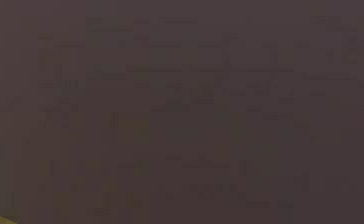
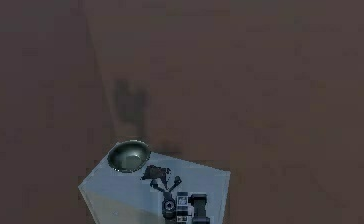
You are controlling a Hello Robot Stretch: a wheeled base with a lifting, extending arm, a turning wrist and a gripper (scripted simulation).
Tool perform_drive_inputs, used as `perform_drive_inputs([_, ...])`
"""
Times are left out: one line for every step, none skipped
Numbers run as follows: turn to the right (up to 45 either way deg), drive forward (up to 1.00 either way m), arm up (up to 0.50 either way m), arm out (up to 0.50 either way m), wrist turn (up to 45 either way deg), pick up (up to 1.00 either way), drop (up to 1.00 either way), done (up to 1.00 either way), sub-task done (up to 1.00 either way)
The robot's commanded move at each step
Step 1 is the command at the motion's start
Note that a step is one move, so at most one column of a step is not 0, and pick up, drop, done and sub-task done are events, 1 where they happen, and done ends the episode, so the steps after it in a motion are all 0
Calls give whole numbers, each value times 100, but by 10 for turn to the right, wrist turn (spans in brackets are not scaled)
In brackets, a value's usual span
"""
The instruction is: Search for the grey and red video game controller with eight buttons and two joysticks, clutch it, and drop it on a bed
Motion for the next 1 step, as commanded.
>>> perform_drive_inputs([0,0,10,0,0,0,0,0,0])
